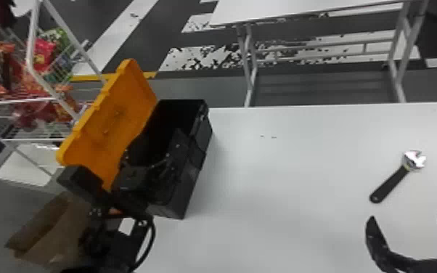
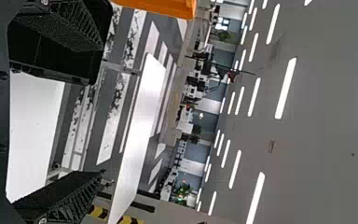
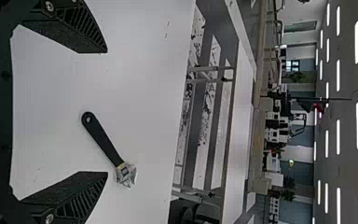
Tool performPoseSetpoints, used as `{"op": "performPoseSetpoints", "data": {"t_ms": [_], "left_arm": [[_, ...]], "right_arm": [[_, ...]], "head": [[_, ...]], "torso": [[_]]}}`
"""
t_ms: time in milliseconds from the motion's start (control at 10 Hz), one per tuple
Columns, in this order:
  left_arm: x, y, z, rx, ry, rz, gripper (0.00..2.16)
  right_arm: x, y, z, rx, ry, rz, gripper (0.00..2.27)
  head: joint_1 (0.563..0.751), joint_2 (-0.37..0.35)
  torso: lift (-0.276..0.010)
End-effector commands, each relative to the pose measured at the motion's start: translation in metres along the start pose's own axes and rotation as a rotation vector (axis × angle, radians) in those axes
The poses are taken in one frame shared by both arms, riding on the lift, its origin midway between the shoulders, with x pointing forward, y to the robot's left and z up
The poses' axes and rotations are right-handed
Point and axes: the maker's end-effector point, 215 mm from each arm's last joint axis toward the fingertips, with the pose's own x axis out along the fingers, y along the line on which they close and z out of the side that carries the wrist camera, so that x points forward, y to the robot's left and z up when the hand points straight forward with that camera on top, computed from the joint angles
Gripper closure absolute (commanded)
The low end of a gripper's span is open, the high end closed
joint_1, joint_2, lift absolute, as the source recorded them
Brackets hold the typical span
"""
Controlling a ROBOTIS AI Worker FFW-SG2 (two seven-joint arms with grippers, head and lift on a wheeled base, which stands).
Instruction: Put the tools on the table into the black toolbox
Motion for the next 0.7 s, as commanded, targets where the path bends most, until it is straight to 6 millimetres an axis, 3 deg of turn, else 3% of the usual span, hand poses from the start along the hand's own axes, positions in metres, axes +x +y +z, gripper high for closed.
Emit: {"op": "performPoseSetpoints", "data": {"t_ms": [0,300,600], "left_arm": [[-0.006,-0.019,0.004,0.049,-0.039,-0.017,0.04],[-0.017,-0.041,-0.020,0.130,-0.028,-0.026,0.04],[-0.032,-0.066,-0.025,0.156,-0.097,-0.066,0.06]], "right_arm": [[0.012,-0.007,-0.001,0.013,0.044,-0.018,0.08],[0.034,-0.012,-0.001,0.054,0.113,-0.043,0.08],[0.057,-0.019,-0.001,0.091,0.171,-0.058,0.08]], "head": [[0.695,0.335],[0.695,0.285],[0.695,0.242]], "torso": [[-0.075],[-0.075],[-0.075]]}}
